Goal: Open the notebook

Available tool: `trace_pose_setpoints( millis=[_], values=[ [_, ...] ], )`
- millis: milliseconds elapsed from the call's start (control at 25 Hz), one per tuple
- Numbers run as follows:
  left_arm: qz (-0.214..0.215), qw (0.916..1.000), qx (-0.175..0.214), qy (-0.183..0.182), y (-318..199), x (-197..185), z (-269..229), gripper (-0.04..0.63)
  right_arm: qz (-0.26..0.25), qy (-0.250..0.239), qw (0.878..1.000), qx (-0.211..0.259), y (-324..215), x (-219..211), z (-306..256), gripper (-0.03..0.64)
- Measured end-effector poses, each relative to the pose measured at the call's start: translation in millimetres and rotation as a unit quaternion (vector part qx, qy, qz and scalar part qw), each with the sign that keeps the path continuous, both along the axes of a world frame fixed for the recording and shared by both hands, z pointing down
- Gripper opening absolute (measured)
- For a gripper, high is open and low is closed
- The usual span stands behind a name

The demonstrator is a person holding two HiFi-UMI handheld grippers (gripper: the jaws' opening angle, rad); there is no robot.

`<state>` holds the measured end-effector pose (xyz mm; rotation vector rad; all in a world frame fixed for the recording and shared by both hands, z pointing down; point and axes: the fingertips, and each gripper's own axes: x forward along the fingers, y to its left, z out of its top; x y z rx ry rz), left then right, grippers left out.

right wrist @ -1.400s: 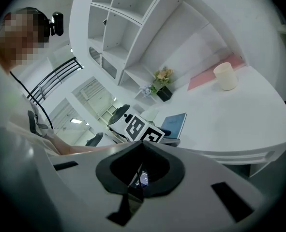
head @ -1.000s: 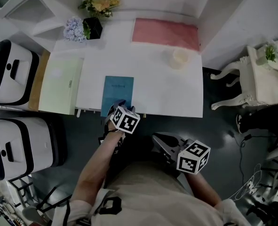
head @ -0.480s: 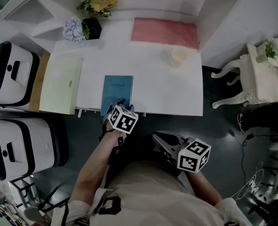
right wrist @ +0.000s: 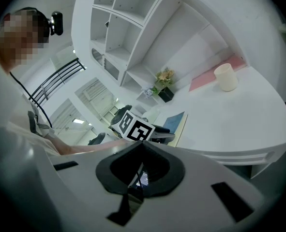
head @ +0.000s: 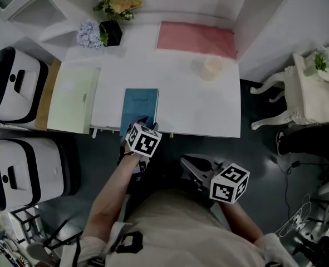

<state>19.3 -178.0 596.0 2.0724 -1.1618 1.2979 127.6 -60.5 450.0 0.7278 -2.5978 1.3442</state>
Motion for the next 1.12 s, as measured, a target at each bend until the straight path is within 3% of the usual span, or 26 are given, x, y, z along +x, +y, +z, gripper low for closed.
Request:
trace_pose_setpoints(
  millis=[440,1120],
  values=[
    [-0.02,0.9994,0.007,0.026,-1,-4,-10,0.164,0.005,-0.002,1.0,0.0,3,3,0,0.013],
    [-0.018,0.9988,0.031,0.032,-3,-11,-34,0.152,-0.009,-0.004,1.0,0.01,11,-4,-6,0.013]
  ],
)
